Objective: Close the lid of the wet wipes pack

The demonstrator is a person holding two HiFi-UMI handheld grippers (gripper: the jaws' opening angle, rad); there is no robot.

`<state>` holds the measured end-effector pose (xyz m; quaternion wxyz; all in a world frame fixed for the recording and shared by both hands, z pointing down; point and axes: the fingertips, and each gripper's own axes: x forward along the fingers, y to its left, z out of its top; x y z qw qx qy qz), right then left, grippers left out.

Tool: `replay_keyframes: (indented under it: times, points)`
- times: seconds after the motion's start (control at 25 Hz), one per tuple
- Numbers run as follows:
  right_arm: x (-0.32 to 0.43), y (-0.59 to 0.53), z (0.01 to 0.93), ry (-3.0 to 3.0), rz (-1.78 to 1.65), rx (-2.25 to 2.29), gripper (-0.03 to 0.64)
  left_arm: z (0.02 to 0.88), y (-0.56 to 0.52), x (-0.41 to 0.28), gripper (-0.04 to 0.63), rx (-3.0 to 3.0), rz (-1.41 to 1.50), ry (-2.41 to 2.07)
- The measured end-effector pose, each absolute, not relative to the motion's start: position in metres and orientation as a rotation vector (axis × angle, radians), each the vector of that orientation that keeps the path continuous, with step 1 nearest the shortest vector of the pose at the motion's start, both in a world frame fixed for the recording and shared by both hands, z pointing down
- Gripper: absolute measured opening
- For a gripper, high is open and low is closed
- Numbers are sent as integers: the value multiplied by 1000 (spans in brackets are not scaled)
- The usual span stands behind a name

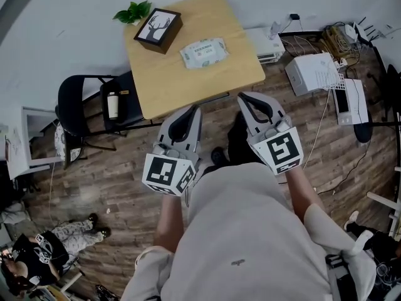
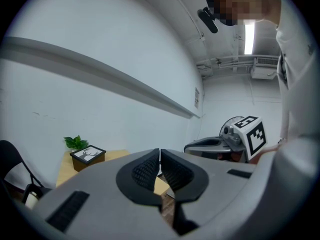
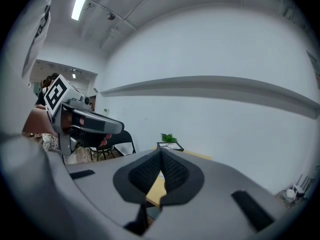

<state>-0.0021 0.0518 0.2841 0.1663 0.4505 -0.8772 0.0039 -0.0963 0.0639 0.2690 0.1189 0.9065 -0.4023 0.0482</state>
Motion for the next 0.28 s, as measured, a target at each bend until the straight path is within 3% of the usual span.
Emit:
replay_keyframes:
  times: [0.28]
  points:
    - [-3, 50, 280, -2505, -15, 1284, -3, 271, 59, -97, 12, 2651, 138, -1171]
